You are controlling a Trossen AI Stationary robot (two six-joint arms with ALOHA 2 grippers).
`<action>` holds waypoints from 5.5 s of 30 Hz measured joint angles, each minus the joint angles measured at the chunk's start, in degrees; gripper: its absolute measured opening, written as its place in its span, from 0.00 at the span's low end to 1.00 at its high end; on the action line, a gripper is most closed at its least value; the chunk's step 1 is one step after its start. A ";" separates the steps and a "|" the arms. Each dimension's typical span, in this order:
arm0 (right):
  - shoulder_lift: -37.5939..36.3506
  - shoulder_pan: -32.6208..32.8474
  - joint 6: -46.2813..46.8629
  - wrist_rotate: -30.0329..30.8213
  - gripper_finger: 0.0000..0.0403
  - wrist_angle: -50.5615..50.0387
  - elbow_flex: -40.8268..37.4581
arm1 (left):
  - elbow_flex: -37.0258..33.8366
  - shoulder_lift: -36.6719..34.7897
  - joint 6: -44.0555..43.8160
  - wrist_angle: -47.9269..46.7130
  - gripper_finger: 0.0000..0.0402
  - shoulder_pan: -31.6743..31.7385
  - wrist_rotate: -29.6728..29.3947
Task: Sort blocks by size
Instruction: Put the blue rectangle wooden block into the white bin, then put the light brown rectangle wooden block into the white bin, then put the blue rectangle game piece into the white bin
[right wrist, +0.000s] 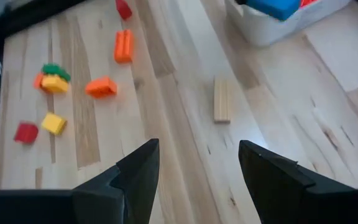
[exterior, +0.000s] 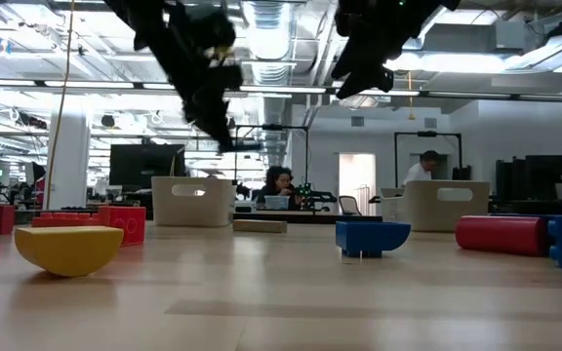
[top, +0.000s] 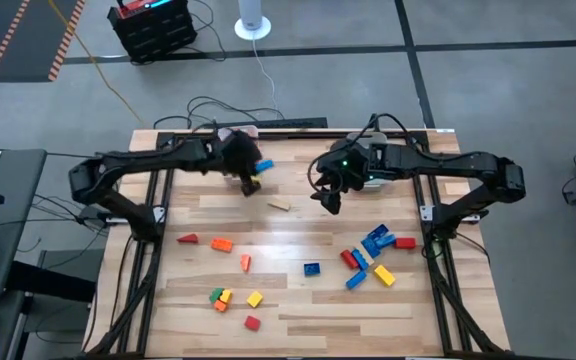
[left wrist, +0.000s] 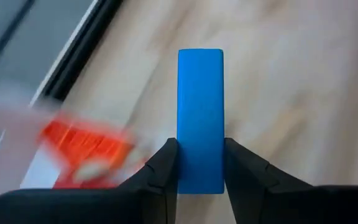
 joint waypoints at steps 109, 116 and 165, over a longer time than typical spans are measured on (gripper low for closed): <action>-7.12 5.64 10.97 4.48 0.62 -23.61 -1.41 | 9.55 5.07 -4.39 -10.16 0.67 12.10 11.78; -3.05 9.60 25.16 -1.73 0.62 -23.73 -9.78 | 9.75 3.15 -6.92 -7.30 0.64 3.97 6.18; 20.48 27.70 51.94 -0.39 0.49 -15.44 -12.28 | 9.68 -27.22 -10.54 -23.08 0.55 -18.65 -14.84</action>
